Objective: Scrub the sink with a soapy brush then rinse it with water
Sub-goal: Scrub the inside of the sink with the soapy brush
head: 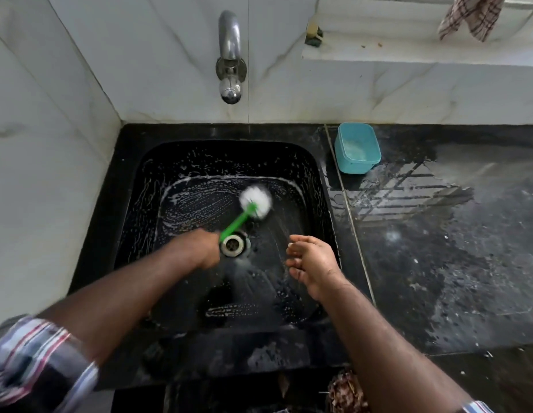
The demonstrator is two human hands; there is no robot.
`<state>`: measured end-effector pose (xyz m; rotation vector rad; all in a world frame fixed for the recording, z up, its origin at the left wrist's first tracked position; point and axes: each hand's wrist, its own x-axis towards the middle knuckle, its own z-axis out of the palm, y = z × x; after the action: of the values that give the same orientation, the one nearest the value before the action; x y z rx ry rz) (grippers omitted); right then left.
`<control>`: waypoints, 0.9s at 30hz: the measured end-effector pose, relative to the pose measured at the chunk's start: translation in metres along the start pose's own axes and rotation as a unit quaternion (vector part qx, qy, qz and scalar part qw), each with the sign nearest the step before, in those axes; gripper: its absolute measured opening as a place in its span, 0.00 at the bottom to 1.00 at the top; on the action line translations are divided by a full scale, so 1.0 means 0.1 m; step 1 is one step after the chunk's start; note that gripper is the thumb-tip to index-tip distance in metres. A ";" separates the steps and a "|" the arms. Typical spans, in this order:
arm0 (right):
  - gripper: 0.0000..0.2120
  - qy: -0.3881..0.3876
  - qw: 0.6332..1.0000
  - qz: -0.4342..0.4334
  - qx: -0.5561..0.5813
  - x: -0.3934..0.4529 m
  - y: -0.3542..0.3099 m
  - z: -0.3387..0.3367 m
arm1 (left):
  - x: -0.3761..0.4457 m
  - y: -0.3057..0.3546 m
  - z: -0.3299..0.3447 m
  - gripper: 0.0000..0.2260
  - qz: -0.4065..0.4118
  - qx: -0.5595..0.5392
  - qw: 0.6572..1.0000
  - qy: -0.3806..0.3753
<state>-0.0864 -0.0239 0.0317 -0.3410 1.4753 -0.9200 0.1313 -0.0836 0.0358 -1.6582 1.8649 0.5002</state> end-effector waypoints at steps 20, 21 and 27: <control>0.12 -0.022 1.000 0.012 0.016 -0.03 0.05 0.18 | -0.91 -0.11 0.28 0.23 0.063 0.049 0.994 -0.071; 0.12 -0.022 1.000 0.012 0.017 -0.03 0.04 0.18 | -0.81 -0.15 0.28 0.23 0.043 0.037 0.997 -0.051; 0.11 -0.014 1.000 0.015 0.005 -0.02 0.10 0.11 | -0.08 -0.33 0.03 0.21 -0.051 -0.037 0.998 0.022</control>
<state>-0.0723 -0.0195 0.0277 -0.3220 1.4458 -0.8949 0.1651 -0.0808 0.0423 -1.8164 1.8009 0.4983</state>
